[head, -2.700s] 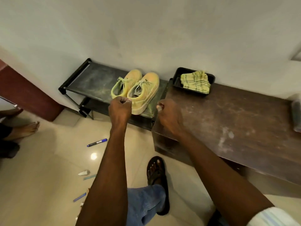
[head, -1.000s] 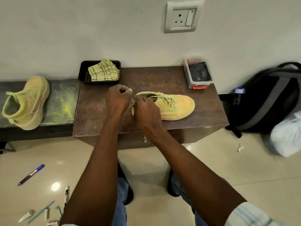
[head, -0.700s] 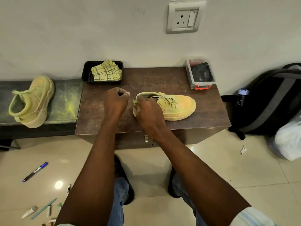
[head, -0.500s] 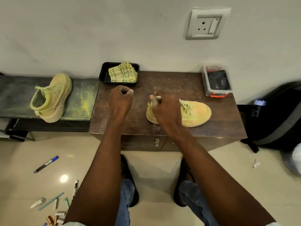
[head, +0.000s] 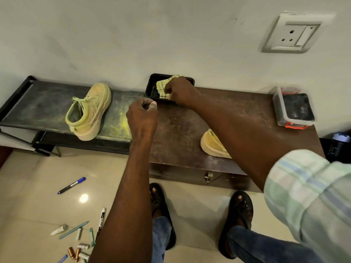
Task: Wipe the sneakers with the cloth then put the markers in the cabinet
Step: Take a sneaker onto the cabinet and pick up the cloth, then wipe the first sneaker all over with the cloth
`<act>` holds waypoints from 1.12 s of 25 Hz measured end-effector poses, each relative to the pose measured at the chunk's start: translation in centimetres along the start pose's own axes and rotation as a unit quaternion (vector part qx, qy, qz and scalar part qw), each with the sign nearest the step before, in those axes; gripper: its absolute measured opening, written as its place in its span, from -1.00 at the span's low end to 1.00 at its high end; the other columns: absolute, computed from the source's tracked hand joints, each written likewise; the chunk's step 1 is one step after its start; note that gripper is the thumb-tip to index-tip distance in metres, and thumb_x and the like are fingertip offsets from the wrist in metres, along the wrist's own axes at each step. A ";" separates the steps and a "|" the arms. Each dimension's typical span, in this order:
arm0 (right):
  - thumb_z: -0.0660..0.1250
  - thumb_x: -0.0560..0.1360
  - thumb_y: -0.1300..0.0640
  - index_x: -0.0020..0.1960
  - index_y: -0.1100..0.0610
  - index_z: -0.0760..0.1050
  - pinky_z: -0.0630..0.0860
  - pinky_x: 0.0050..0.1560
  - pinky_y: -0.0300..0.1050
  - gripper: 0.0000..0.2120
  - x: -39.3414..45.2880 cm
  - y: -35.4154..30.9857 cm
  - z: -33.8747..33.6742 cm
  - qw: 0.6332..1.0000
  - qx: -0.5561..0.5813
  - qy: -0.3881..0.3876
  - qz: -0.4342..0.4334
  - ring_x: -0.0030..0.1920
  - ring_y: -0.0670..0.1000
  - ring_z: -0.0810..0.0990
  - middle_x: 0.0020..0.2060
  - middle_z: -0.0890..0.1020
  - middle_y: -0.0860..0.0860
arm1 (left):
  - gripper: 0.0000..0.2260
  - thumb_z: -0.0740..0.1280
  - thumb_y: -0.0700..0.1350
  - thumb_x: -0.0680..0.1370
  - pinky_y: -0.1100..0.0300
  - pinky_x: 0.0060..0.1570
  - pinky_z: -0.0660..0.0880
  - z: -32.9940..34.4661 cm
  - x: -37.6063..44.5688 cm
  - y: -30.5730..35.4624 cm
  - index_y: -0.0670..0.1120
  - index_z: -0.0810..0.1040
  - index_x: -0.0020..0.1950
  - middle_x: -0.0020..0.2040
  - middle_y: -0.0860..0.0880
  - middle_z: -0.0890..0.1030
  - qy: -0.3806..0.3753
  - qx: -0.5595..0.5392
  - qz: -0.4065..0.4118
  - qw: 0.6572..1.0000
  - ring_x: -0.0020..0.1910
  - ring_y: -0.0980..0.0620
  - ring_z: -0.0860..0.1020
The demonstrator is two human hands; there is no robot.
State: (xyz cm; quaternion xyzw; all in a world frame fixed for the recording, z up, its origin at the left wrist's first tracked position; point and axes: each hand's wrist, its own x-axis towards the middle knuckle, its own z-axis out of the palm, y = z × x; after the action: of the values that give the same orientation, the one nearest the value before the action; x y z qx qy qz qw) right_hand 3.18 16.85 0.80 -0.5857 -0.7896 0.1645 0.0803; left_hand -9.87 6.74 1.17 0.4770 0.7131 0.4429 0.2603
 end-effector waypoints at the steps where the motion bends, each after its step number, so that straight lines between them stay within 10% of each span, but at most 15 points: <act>1: 0.28 0.42 0.33 0.10 0.21 0.62 0.48 -0.05 -0.13 -0.71 0.7 0.0 0.3 1.000 -0.017 -0.022 -0.006 0.06 0.14 0.58 0.06 0.63 0.18 | -0.90 0.33 -0.12 0.52 0.25 -0.09 0.50 -0.1 0.4 -0.2 -0.08 0.63 -0.04 -0.12 0.03 0.64 0.002 0.002 -0.001 1.000 -0.11 0.10 0.58; 13: 0.26 0.45 0.33 0.29 0.16 0.51 0.50 0.07 -0.04 -0.58 4.0 0.5 -0.9 0.965 -0.185 -0.181 -0.049 0.15 0.16 0.52 0.19 0.56 0.14 | -0.92 0.35 -0.14 0.51 0.43 -0.26 0.39 -0.2 1.5 -0.2 -0.07 0.63 -0.06 -0.17 0.06 0.61 -0.016 -0.010 -0.019 1.000 -0.20 0.19 0.55; 28: 0.39 0.39 0.29 0.04 0.27 0.64 0.47 -0.06 -0.23 -0.77 2.3 3.1 -1.0 0.973 0.187 0.123 0.062 -0.01 0.00 0.60 -0.01 0.68 0.11 | -0.89 0.35 -0.12 0.52 0.30 -0.15 0.45 0.4 0.9 0.4 -0.09 0.64 -0.01 -0.13 0.04 0.63 -0.022 0.000 -0.024 0.999 -0.14 0.13 0.57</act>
State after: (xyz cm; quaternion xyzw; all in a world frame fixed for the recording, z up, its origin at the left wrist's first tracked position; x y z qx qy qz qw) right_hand 5.54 20.04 0.47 -0.6242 -0.6909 0.2404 0.2743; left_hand -9.73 7.80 1.39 0.4698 0.7182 0.4259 0.2864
